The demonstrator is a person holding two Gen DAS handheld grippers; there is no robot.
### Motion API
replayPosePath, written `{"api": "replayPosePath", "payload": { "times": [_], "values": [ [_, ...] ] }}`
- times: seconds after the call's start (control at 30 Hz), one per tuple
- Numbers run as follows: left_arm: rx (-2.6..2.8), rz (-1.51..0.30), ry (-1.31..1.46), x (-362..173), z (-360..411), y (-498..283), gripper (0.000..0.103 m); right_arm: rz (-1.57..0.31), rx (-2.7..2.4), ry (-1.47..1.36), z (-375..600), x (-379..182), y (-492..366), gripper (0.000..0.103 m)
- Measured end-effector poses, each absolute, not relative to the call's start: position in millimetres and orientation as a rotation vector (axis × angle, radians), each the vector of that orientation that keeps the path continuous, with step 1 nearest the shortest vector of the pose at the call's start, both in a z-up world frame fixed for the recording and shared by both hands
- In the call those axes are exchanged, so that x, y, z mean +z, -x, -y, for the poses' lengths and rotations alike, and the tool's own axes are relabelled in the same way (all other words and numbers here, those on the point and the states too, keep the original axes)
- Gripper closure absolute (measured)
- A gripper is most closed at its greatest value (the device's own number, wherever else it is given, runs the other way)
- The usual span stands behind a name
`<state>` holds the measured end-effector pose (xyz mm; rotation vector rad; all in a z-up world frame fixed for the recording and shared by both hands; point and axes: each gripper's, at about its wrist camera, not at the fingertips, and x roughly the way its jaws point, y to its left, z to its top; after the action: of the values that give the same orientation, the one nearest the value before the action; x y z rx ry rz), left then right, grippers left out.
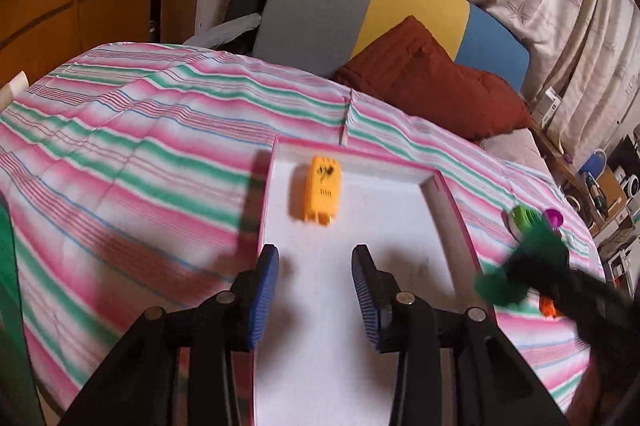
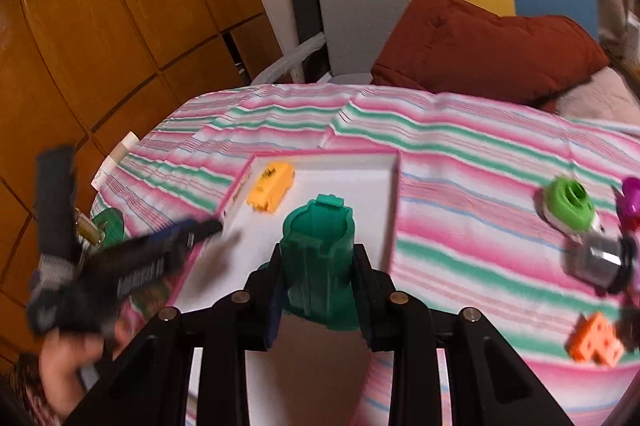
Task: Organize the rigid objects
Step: 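Lower the teal toy upright into the tray beside the yellow toy, open right tool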
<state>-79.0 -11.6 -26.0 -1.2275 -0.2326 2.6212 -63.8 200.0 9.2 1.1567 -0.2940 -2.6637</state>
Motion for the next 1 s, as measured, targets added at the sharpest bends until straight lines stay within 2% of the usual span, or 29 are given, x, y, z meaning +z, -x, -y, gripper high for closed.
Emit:
{"api": "replayPosePath", "payload": {
  "times": [0.37, 0.87, 1.0],
  "values": [
    [2.593, 0.218, 1.248, -33.6, 18.8, 48.2, 0.065, 0.112, -2.673, -1.191, -162.9, -2.9, 132.7, 0.072],
    [2.610, 0.276, 1.257, -34.7, 34.7, 38.4, 0.065, 0.107, -2.731, -1.285, -147.4, -27.4, 192.0, 0.072],
    [2.614, 0.283, 1.257, -34.5, 36.9, 37.8, 0.065, 0.154, -2.732, -1.309, -151.8, -34.1, 198.5, 0.071]
  ]
}}
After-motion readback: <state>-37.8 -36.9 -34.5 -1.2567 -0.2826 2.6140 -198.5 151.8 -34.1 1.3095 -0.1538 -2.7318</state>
